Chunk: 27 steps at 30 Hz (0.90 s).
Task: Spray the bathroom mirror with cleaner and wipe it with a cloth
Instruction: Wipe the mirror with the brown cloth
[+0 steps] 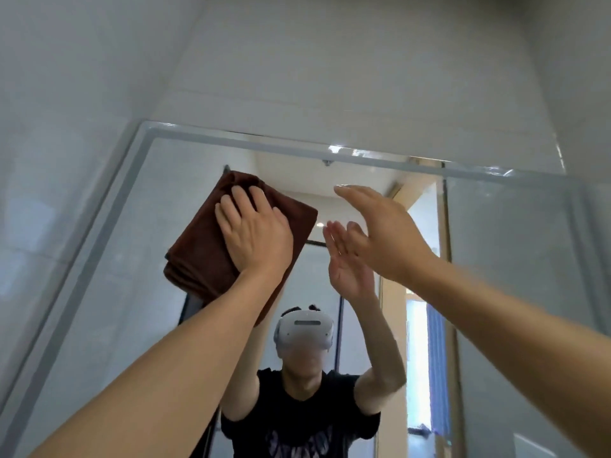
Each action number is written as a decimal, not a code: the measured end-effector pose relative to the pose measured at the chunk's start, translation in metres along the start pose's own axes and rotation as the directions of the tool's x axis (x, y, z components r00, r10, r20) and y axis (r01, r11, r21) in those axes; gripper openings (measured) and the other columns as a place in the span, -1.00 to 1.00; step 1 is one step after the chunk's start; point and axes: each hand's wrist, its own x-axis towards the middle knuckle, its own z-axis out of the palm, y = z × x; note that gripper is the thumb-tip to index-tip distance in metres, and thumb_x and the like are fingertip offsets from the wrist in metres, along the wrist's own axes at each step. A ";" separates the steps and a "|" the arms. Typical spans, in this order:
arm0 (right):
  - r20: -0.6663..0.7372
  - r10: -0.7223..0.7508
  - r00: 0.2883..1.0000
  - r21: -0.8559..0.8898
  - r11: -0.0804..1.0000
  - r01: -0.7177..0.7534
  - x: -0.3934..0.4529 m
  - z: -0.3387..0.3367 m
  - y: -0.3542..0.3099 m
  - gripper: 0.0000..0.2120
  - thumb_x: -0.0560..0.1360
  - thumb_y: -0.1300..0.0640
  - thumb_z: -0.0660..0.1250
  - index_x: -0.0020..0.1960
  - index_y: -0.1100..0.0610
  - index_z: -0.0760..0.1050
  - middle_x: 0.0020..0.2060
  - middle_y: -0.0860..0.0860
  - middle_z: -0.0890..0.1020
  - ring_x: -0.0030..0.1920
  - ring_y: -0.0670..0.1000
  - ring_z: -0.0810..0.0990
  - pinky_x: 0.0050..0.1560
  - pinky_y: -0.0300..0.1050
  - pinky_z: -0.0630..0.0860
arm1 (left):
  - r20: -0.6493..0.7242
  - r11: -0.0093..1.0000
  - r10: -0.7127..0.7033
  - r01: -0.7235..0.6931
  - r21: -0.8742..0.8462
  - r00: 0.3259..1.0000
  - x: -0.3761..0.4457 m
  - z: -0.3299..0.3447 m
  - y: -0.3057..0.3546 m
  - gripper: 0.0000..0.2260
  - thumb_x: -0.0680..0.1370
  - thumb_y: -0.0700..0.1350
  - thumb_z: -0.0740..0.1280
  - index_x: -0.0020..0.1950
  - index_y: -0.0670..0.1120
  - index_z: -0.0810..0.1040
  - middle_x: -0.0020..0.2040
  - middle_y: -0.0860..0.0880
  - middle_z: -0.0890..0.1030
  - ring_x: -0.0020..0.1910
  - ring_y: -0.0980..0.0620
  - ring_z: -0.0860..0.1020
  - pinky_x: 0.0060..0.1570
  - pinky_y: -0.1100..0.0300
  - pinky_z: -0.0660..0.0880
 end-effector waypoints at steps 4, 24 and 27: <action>-0.018 0.062 0.998 -0.091 0.994 -0.063 -0.027 -0.035 0.035 -0.47 0.57 0.16 0.28 0.52 0.03 0.31 0.42 -0.01 0.45 0.36 0.08 0.47 0.31 -0.06 0.39 | 0.052 0.990 0.131 -0.128 -0.052 0.990 0.017 0.010 0.066 -0.51 0.65 0.05 0.12 0.52 -0.16 0.30 0.51 -0.18 0.33 0.49 -0.21 0.25 0.54 -0.17 0.05; -0.174 0.424 0.889 -0.008 0.902 -0.431 -0.127 -0.097 0.139 -0.59 0.53 0.22 0.34 0.37 0.04 0.46 0.27 -0.03 0.55 0.18 -0.06 0.54 0.15 -0.24 0.39 | 0.146 0.519 0.854 -0.797 -0.309 0.499 -0.048 0.036 0.195 -0.44 0.66 0.17 0.01 0.63 0.02 0.05 0.65 0.12 -0.03 0.60 0.17 -0.18 0.59 -0.01 -0.08; -0.166 0.407 0.898 -0.013 0.910 -0.415 -0.121 -0.087 0.141 -0.57 0.53 0.16 0.33 0.38 -0.02 0.44 0.29 -0.08 0.52 0.22 -0.06 0.53 0.19 -0.17 0.46 | 0.139 0.488 0.873 -0.836 -0.248 0.468 -0.036 0.034 0.175 -0.40 0.59 0.14 -0.01 0.62 0.00 0.09 0.64 0.10 0.00 0.60 0.18 -0.16 0.58 -0.09 -0.22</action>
